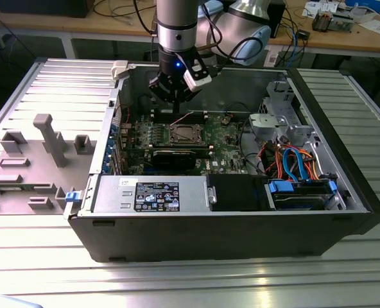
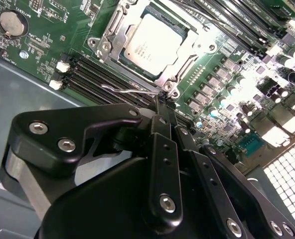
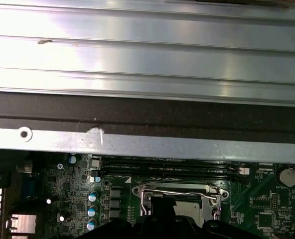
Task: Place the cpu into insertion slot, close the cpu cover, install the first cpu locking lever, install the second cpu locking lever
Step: 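Install the first cpu locking lever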
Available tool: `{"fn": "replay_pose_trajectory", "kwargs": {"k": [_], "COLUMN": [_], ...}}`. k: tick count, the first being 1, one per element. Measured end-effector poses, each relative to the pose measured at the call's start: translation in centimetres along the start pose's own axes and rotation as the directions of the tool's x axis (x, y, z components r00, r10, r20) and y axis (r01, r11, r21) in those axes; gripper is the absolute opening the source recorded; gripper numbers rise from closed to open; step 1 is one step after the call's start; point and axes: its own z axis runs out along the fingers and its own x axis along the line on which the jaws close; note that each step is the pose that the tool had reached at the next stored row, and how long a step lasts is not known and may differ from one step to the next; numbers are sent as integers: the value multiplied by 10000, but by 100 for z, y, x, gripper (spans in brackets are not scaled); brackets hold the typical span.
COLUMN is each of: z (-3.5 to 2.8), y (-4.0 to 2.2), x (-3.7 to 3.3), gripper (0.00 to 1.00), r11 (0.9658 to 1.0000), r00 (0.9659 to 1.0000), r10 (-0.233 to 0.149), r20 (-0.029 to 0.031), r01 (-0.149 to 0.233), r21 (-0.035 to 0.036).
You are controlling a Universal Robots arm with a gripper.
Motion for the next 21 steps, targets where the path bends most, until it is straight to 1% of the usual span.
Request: {"fn": "replay_pose_trajectory", "kwargs": {"k": [5, 6, 7, 9, 12, 17, 21], "z": [3, 6, 10, 17, 28, 65, 93], "y": [0, 0, 0, -4, -5, -9, -6], "x": [-1, -2, -7, -7, -18, -75, -108], "gripper": [11, 11, 11, 11, 11, 11, 11], "r11": [10000, 10000, 10000, 9999, 9999, 9999, 9999], "r00": [10000, 10000, 10000, 10000, 10000, 10000, 10000], "r10": [1, -1, 2, 2, 3, 6, 10], "r20": [3, 4, 3, 6, 0, -16, -29], "r01": [-1, 1, -2, -2, -3, -6, -11], "r21": [-7, -25, -99, -134, -141, -143, -143]}}
